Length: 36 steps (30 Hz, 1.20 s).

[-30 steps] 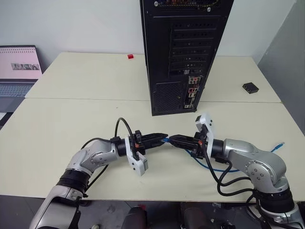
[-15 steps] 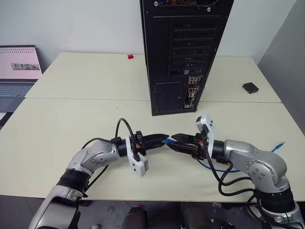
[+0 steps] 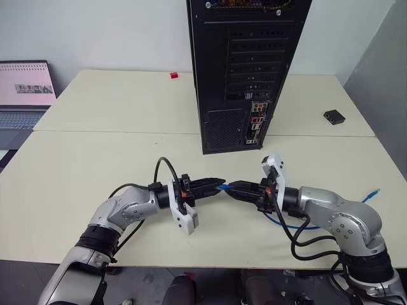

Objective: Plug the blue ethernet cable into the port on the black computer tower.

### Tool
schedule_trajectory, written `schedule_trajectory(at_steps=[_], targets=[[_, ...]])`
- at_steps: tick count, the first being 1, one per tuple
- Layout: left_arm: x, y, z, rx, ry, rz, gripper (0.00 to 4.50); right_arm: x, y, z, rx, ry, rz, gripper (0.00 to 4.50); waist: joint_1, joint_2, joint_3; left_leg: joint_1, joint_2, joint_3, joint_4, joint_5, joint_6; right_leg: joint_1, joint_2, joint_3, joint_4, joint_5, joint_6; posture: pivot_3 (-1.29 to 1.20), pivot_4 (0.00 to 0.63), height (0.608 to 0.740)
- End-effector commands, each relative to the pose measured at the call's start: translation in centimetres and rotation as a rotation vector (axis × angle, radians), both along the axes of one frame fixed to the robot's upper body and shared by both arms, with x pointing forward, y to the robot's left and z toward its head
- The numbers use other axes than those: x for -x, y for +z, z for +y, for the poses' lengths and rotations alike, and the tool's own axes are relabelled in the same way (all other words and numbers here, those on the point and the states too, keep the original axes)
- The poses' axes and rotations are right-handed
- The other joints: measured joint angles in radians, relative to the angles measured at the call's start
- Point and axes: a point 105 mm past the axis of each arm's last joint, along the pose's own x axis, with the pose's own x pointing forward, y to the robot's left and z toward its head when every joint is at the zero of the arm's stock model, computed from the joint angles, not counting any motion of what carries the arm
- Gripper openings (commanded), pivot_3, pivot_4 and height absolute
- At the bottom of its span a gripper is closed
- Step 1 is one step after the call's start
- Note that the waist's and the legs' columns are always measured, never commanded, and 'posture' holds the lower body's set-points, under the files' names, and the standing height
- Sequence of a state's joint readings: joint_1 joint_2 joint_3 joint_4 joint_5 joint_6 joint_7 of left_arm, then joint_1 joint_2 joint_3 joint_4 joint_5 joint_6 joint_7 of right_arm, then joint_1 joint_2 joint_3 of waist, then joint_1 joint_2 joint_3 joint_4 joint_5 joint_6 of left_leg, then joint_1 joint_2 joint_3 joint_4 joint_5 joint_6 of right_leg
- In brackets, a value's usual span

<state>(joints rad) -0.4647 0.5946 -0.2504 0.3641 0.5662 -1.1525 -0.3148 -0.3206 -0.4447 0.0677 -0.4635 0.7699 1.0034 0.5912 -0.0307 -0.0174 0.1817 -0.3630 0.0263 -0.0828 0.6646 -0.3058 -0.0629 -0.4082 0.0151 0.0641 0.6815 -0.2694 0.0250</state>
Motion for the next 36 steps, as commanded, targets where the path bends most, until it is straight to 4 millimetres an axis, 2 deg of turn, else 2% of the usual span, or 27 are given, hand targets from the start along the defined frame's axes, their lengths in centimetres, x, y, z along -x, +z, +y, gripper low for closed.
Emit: schedule_trajectory(at_steps=[1, 9, 10, 14, 18, 21, 25, 28, 32, 36], targets=[[0.2, 1.0, -0.2, 0.018, -0.02, -0.039, 0.31, 0.2, 0.4, 0.0, -0.011, 0.006, -0.019, 0.08, 0.0, 0.0, 0.0, 0.0, 0.0, 0.0, 0.0, 0.0, 0.0, 0.0, 0.0, 0.0, 0.0, 0.0, 0.0, 0.0, 0.15, 0.74], [0.4, 0.4, -0.3, -0.005, -0.035, -0.02, 0.31, 0.2, 0.5, 0.1, -0.019, 0.013, -0.011, 0.0, 0.0, 0.0, 0.0, 0.0, 0.0, 0.0, 0.0, 0.0, 0.0, 0.0, 0.0, 0.0, 0.0, 0.0, 0.0, 0.0, 0.15, 0.74], [0.6, 0.6, -0.3, 0.018, -0.042, -0.008, 0.66, 0.2, 0.5, 0.1, -0.02, 0.016, -0.008, 0.0, 0.0, 0.0, 0.0, 0.0, 0.0, 0.0, 0.0, 0.0, 0.0, 0.0, 0.0, 0.0, 0.0, 0.0, 0.0, 0.0, 0.15, 0.74], [0.6, 0.7, -0.3, 0.044, -0.048, 0.043, 1.52, 0.3, 0.6, -0.1, -0.02, 0.02, 0.001, 0.0, 0.0, 0.0, 0.0, 0.0, 0.0, 0.0, 0.0, 0.0, 0.0, 0.0, 0.0, 0.0, 0.0, 0.0, 0.0, 0.0, 0.15, 0.74], [0.1, 0.6, -0.2, 0.056, -0.022, 0.096, 2.21, 0.2, 0.6, -0.2, -0.017, 0.017, -0.001, 0.0, 0.0, 0.0, 0.0, 0.0, 0.0, 0.0, 0.0, 0.0, 0.0, 0.0, 0.0, 0.0, 0.0, 0.0, 0.0, 0.0, 0.15, 0.74], [-0.5, 0.7, 0.7, 0.102, 0.031, 0.175, 2.81, -0.1, 1.2, -0.9, -0.009, -0.023, -0.04, 0.0, -0.001, 0.0, 0.0, 0.0, 0.0, 0.0, 0.0, 0.0, 0.0, 0.0, 0.0, 0.0, 0.0, 0.0, 0.0, 0.0, 0.15, 0.74], [-1.0, 0.4, 1.6, 0.172, 0.115, 0.361, 3.61, -1.2, 2.4, -2.4, 0.024, -0.176, -0.166, 0.0, -0.002, 0.0, 0.0, 0.0, 0.0, 0.0, 0.0, 0.0, 0.0, 0.0, 0.0, 0.0, 0.0, 0.0, 0.0, 0.0, 0.15, 0.74], [-1.4, 1.2, 1.4, 0.297, 0.18, 0.53, 3.61, -2.1, 3.0, -3.0, 0.06, -0.311, -0.245, 0.0, -0.002, 0.0, 0.0, 0.0, 0.0, 0.0, 0.0, 0.0, 0.0, 0.0, 0.0, 0.0, 0.0, 0.0, 0.0, 0.0, 0.15, 0.74], [-1.8, 2.1, 0.7, 0.46, 0.249, 0.773, 3.61, -4.1, 3.5, -3.3, 0.089, -0.585, -0.338, 0.0, -0.003, 0.0, 0.0, -0.001, 0.001, -0.001, 0.0, 0.0, 0.0, 0.0, 0.0, 0.0, 0.0, 0.0, 0.0, 0.0, 0.15, 0.74], [-2.1, 2.9, -0.1, 0.541, 0.285, 0.914, 3.61, -5.4, 3.9, -3.2, 0.078, -0.8, -0.41, 0.0, -0.004, 0.001, 0.0, 0.0, 0.0, -0.001, 0.0, 0.0, 0.0, -0.001, 0.001, 0.0, 0.0, 0.0, 0.0, 0.0, 0.15, 0.74]])
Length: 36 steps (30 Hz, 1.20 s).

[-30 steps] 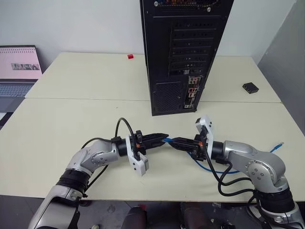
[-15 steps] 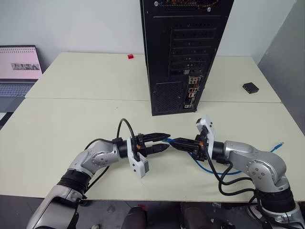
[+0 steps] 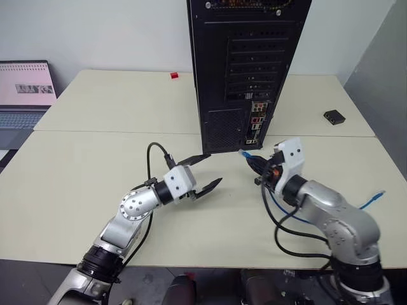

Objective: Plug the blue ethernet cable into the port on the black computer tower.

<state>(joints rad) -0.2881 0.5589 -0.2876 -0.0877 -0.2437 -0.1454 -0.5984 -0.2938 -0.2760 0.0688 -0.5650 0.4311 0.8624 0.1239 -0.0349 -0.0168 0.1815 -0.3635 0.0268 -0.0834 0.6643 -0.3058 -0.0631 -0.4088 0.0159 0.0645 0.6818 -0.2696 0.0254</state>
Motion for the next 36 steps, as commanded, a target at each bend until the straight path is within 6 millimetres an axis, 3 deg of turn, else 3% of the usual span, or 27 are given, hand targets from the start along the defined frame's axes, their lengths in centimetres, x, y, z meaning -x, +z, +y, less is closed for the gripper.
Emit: schedule_trajectory(at_steps=[1, 5, 10, 36], targets=[[-0.5, 1.9, -0.2, 0.109, 0.062, 0.103, 3.61, -1.2, 1.9, -0.4, -0.019, -0.232, -0.153, 0.0, 0.0, 0.0, 0.0, 0.0, 0.0, 0.0, 0.0, 0.0, 0.0, 0.0, 0.0, 0.0, 0.0, 0.0, 0.0, 0.0, 0.15, 0.74], [-1.4, 2.9, -0.8, 0.164, 0.102, 0.198, 3.61, -2.5, 2.7, -0.4, -0.045, -0.382, -0.216, 0.0, 0.001, 0.0, 0.0, 0.0, 0.0, 0.0, 0.0, 0.0, 0.0, 0.0, 0.0, 0.0, 0.0, 0.0, 0.0, 0.0, 0.15, 0.74], [-1.5, 4.1, -1.3, 0.16, 0.111, 0.219, 3.61, -3.4, 3.5, -0.2, -0.047, -0.435, -0.261, 0.0, 0.0, 0.0, 0.0, 0.0, 0.0, 0.0, 0.0, 0.0, -0.001, -0.001, 0.0, 0.0, 0.0, 0.0, 0.0, 0.0, 0.15, 0.74], [-1.0, 5.6, -2.3, 0.193, 0.083, 0.19, 3.61, -5.3, 3.5, 0.2, -0.071, -0.423, -0.249, 0.0, 0.001, 0.0, 0.0, 0.0, 0.0, 0.002, -0.001, 0.0, -0.001, -0.002, 0.0, 0.002, 0.0, 0.0, 0.0, 0.0, 0.15, 0.74]])
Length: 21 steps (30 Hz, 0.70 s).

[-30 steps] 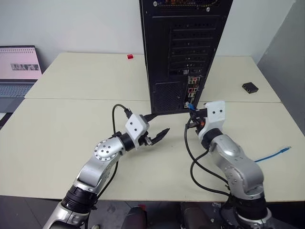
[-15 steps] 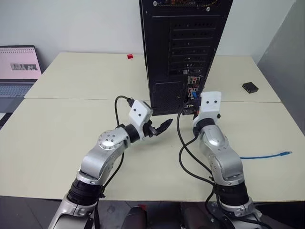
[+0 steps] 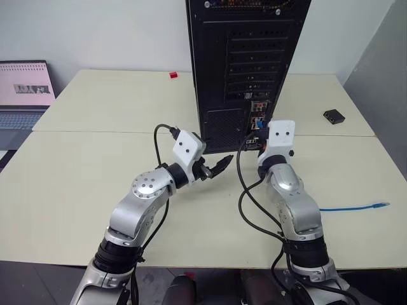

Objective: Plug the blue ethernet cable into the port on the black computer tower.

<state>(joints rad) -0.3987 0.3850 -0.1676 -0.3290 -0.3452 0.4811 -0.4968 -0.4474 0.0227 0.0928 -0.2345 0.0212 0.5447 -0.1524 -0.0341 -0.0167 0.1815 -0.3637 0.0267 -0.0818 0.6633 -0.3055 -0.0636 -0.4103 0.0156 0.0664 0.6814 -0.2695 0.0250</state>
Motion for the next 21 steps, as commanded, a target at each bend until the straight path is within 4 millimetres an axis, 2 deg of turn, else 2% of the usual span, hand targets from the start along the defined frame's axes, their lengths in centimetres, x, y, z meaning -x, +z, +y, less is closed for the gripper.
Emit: schedule_trajectory(at_steps=[1, 21], targets=[[0.44, 1.88, -0.18, 0.026, -0.023, -0.063, 3.61, 0.03, 1.77, 0.24, -0.022, 0.014, -0.065, 0.0, 0.0, 0.0, 0.0, 0.0, 0.0, 0.0, 0.0, 0.0, 0.0, 0.0, 0.0, 0.0, 0.0, 0.0, 0.0, 0.0, 0.15, 0.74], [0.39, 1.5, 0.02, 0.009, -0.028, -0.074, 3.61, -0.55, 1.92, 0.58, -0.037, 0.023, -0.053, 0.0, -0.001, 0.0, 0.0, 0.0, 0.0, 0.0, 0.0, 0.0, 0.0, 0.0, 0.0, 0.0, 0.0, 0.0, 0.0, 0.0, 0.15, 0.74]])
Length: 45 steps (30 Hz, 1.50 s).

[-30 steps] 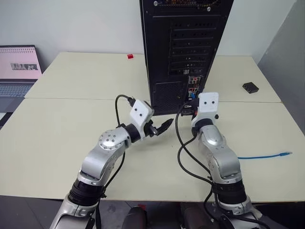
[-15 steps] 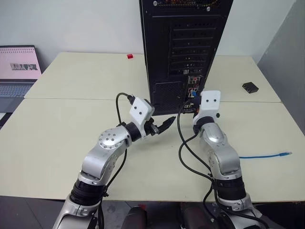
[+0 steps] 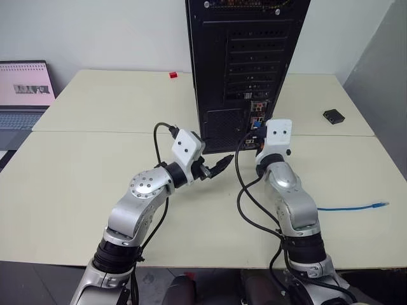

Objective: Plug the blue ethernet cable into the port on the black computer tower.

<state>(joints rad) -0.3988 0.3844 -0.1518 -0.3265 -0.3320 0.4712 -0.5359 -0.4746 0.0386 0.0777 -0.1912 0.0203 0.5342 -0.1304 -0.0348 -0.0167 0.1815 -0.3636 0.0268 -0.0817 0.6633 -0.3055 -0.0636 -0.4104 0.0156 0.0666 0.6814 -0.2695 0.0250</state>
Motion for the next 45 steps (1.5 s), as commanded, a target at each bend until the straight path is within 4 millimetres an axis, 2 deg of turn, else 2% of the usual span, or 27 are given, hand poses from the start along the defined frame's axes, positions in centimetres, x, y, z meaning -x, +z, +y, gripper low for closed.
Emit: schedule_trajectory(at_steps=[1, 15, 25, 27, 37, 38, 42, 45], targets=[[0.3, 1.3, -0.2, 0.016, -0.011, -0.062, 3.61, 0.0, 2.0, 0.3, -0.033, 0.006, -0.055, 0.0, 0.0, 0.0, 0.0, 0.0, 0.0, 0.0, 0.0, 0.0, 0.0, 0.0, 0.0, 0.0, 0.0, 0.0, 0.0, 0.0, 0.15, 0.74], [0.1, 1.2, 0.2, 0.015, 0.013, -0.065, 3.61, -0.9, 3.2, 2.5, -0.032, 0.071, -0.046, 0.0, -0.015, 0.0, 0.0, 0.0, 0.0, 0.0, 0.0, 0.0, 0.0, -0.001, 0.0, 0.0, 0.0, 0.0, 0.0, 0.0, 0.15, 0.74], [-0.3, 0.9, 0.4, 0.019, 0.031, -0.066, 3.61, -1.3, 3.4, 2.4, -0.031, 0.087, -0.047, 0.0, -0.034, 0.0, 0.0, 0.001, 0.0, 0.001, 0.0, 0.0, 0.0, -0.001, 0.001, 0.002, 0.001, 0.0, 0.0, 0.0, 0.15, 0.74], [-0.5, 0.8, 0.6, 0.012, 0.043, -0.069, 3.63, -1.1, 3.0, 2.1, -0.028, 0.088, -0.039, 0.68, -0.036, 0.0, 0.0, 0.001, 0.001, 0.001, 0.0, 0.0, 0.0, -0.001, 0.001, 0.002, 0.001, 0.0, 0.0, 0.0, 0.15, 0.74], [-2.1, 0.4, 2.9, -0.038, 0.113, -0.073, 3.63, 1.9, 1.8, -0.3, 0.048, 0.123, -0.022, 2.78, -0.018, 0.0, 0.0, -0.004, -0.001, 0.001, -0.002, 0.0, 0.0, -0.004, -0.001, 0.002, -0.001, 0.0, 0.0, 0.0, 0.15, 0.74], [-2.2, 0.4, 3.2, -0.047, 0.117, -0.075, 3.63, 2.4, 1.8, -0.4, 0.053, 0.13, -0.021, 3.07, -0.018, 0.0, 0.0, -0.004, 0.0, 0.001, -0.002, 0.0, 0.0, -0.004, -0.001, 0.002, -0.001, 0.0, 0.0, 0.0, 0.15, 0.74], [-3.1, 0.9, 4.5, -0.095, 0.133, -0.067, 3.63, 4.4, 2.4, -1.5, 0.11, 0.209, -0.034, 3.76, -0.016, 0.0, 0.0, -0.003, 0.0, 0.0, -0.001, 0.0, 0.0, -0.004, -0.001, 0.001, 0.0, 0.0, 0.0, 0.0, 0.15, 0.74], [-3.3, 1.3, 5.0, -0.13, 0.117, -0.075, 3.63, 5.0, 2.9, -2.5, 0.169, 0.258, -0.038, 4.46, -0.017, 0.0, 0.0, -0.003, 0.0, 0.001, -0.001, 0.0, 0.0, -0.003, 0.0, 0.001, 0.0, 0.0, 0.0, 0.0, 0.15, 0.74]])
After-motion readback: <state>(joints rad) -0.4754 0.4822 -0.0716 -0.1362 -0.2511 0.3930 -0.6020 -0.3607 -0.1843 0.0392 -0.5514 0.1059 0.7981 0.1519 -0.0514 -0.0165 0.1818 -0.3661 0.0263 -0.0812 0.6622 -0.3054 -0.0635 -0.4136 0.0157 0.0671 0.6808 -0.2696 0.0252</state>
